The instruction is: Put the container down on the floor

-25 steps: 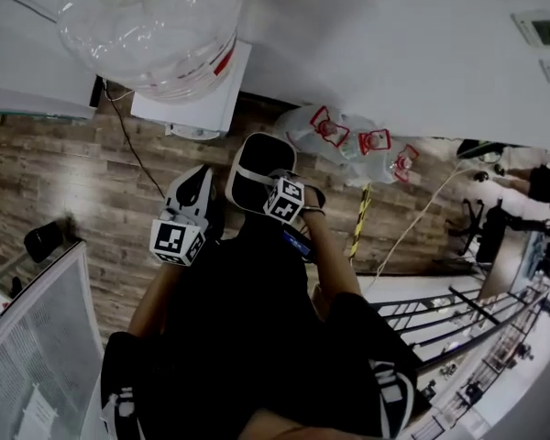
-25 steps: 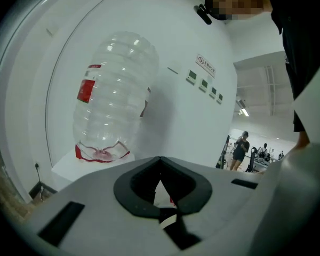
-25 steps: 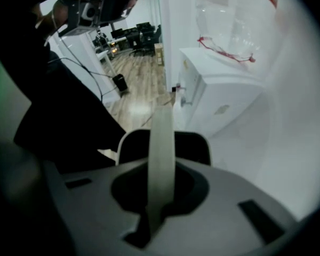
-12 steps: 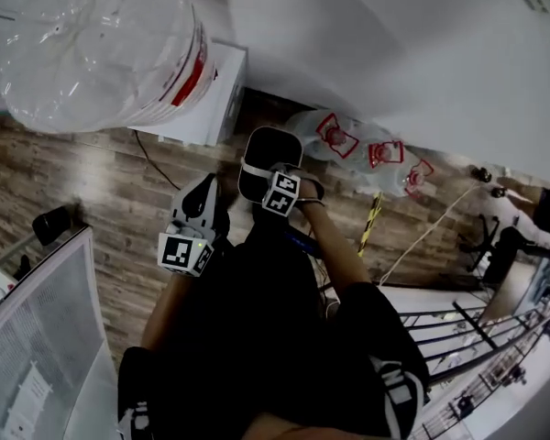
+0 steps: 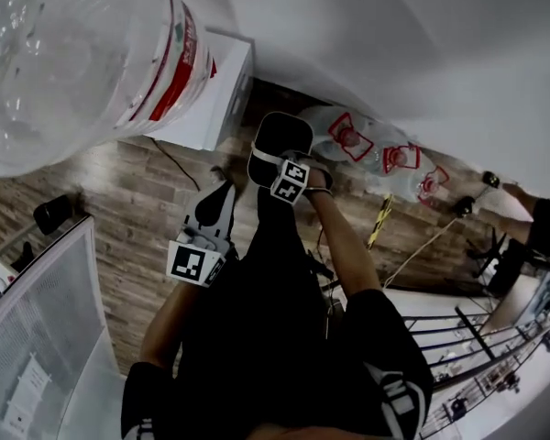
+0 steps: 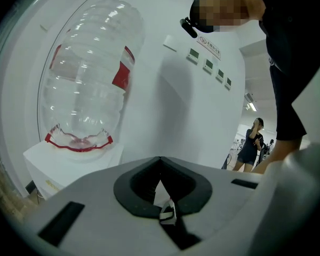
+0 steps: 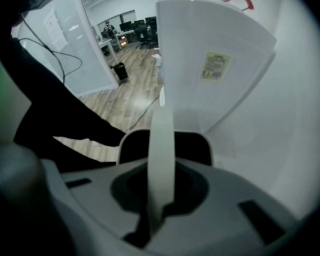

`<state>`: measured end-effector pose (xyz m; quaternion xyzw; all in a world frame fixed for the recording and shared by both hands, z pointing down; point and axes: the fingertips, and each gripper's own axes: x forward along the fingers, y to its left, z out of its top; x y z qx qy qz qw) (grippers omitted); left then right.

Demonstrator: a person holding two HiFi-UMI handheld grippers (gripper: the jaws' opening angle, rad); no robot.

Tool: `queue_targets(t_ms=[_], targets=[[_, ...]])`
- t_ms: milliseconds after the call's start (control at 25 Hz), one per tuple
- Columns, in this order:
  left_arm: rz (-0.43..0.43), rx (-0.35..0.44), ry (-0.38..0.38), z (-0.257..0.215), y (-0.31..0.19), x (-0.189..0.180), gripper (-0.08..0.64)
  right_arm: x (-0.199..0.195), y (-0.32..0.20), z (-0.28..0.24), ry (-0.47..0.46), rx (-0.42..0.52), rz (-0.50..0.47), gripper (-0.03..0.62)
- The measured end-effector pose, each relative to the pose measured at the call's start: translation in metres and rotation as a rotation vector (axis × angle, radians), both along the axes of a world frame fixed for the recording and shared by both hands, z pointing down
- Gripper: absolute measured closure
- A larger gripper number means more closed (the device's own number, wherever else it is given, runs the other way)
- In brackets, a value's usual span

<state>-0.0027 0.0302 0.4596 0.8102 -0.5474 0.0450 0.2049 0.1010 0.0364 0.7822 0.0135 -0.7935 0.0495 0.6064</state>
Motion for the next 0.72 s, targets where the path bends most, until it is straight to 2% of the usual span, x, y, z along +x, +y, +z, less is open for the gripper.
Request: queue_targets(t_ms=[200,720], targets=[[-0.003,-0.042,0.032,0.02,-0.009,0.007,0.528,-0.004,-0.02,0.044,-0.006,-0.012,0.02,0.56],[-0.014,-0.055,0.058,0.054,-0.028,0.014,0.528,-0.028,-0.062,0.14,-0.012,0.033,0.028,0.56]])
